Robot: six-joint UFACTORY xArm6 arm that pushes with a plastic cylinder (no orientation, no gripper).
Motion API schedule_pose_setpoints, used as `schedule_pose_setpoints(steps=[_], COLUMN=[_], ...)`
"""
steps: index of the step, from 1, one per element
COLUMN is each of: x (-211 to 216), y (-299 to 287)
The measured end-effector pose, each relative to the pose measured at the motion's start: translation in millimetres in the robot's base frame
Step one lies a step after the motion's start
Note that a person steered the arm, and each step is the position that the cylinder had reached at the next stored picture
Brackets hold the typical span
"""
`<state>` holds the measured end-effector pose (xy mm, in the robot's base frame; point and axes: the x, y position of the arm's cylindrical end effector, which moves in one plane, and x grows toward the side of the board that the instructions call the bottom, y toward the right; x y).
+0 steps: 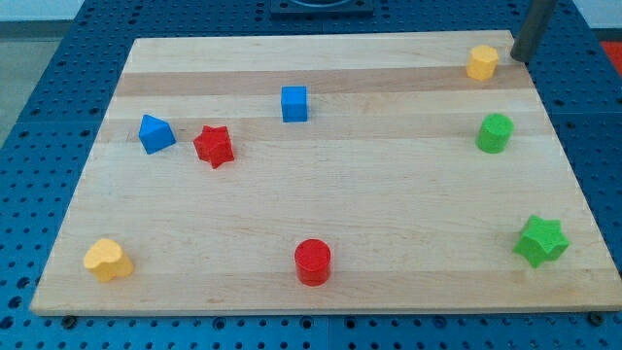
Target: Push the hexagon closer to the cube
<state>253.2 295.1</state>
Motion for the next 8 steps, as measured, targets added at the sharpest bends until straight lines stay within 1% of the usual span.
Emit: schedule_pose_setpoints(steps=[1, 2, 5, 7, 8], x=[7.5, 11.4, 61.4, 96.2, 119.4], y=[-9.7, -32.9, -112.4, -152.6, -95.7])
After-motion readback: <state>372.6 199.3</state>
